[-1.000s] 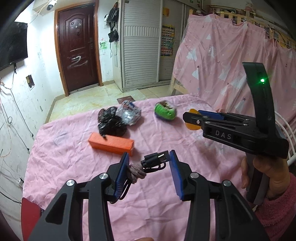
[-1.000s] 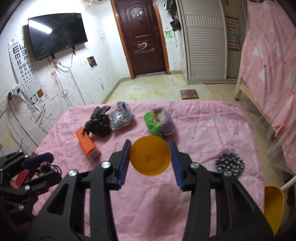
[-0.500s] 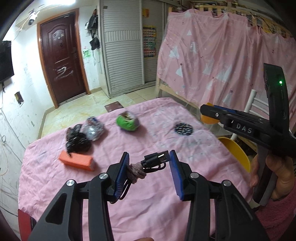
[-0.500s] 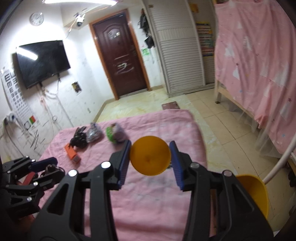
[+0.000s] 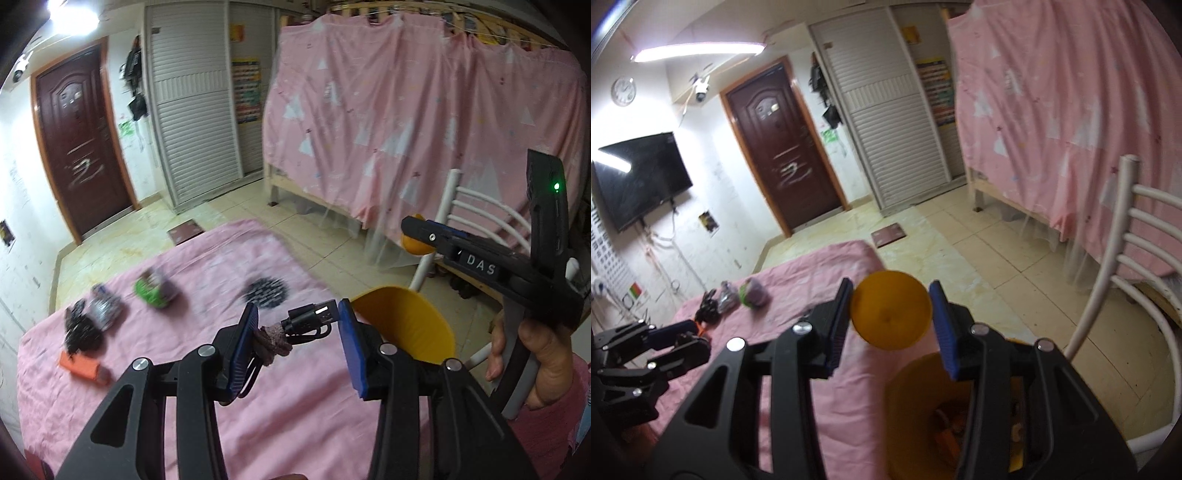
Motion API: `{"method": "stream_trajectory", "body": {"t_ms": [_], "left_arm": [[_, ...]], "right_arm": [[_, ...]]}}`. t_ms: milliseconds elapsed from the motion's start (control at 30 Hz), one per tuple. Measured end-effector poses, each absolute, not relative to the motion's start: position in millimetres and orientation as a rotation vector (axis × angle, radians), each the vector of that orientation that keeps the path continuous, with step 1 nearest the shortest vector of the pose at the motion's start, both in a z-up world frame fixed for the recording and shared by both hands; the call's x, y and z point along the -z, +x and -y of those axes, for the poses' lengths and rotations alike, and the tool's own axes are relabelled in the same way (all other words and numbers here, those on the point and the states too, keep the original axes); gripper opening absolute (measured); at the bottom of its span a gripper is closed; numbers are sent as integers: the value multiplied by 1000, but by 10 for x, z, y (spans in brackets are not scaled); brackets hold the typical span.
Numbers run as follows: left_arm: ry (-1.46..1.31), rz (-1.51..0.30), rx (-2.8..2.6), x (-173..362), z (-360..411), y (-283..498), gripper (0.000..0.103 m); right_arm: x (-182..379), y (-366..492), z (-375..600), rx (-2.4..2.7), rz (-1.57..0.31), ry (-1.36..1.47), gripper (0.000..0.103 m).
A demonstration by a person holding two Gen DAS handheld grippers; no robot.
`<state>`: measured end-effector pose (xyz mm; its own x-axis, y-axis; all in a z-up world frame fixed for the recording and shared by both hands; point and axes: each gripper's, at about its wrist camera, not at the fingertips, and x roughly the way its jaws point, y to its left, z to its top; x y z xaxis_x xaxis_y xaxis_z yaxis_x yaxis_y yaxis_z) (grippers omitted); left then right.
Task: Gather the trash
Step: 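Carry the cable and orange cup to the yellow bin and release both, then move both open grippers back over the remaining items on the bed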
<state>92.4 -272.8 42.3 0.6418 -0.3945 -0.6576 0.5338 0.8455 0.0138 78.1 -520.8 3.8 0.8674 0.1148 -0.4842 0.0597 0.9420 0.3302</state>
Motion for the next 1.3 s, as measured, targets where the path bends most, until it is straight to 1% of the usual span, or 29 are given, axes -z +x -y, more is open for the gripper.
{"method": "stream_trajectory", "body": {"t_ms": [233, 533, 633, 733, 767, 800, 1300], "left_arm": [[139, -739, 618, -461, 3173, 1006, 37], [68, -810, 700, -313, 3652, 1154, 37], [60, -819, 709, -294, 3735, 1191, 41], [51, -832, 706, -273, 3762, 1238, 46], [45, -836, 701, -269, 3761, 1255, 51], [41, -838, 698, -274, 3762, 1273, 53], [11, -850, 640, -269, 3525, 1365, 53]], "right_arm": [[-32, 611, 5551, 23, -486, 405, 40], [10, 530, 5769, 55, -471, 447, 40], [47, 538, 5833, 64, -475, 466, 40], [73, 544, 5872, 67, -476, 480, 40], [80, 542, 5880, 67, -476, 482, 40], [87, 544, 5891, 67, -478, 486, 40], [106, 594, 5833, 48, -493, 492, 41]]}}
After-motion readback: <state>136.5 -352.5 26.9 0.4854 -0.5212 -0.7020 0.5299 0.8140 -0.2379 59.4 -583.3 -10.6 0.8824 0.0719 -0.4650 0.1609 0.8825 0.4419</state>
